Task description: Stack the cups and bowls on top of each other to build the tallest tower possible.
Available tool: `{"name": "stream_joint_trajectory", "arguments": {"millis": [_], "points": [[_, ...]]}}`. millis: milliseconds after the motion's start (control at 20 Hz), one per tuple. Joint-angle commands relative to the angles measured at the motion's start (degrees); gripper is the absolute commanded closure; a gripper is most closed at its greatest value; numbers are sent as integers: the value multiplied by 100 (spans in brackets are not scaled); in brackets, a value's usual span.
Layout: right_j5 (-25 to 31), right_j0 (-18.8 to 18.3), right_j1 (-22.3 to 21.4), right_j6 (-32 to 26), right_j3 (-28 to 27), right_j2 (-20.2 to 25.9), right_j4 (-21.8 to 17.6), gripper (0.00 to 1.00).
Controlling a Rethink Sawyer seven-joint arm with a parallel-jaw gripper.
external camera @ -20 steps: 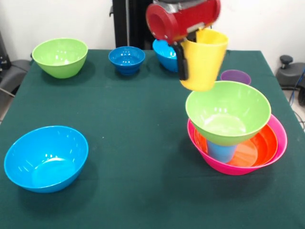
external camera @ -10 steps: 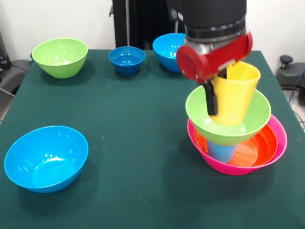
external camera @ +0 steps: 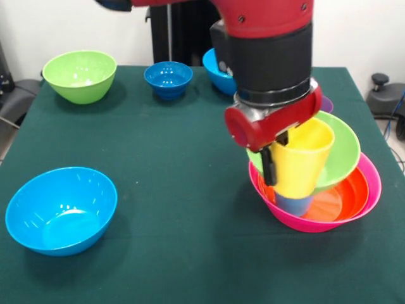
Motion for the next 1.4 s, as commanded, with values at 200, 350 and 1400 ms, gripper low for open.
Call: {"name": "stream_joint_trajectory", "arguments": {"millis": [200,350,1400], "points": [[1341,229,16,685,-228,-483,139,100],[1497,248,-198,722,-118,-492,204,100],[1196,621,-280,1211,-91,-744,414,100]]}}
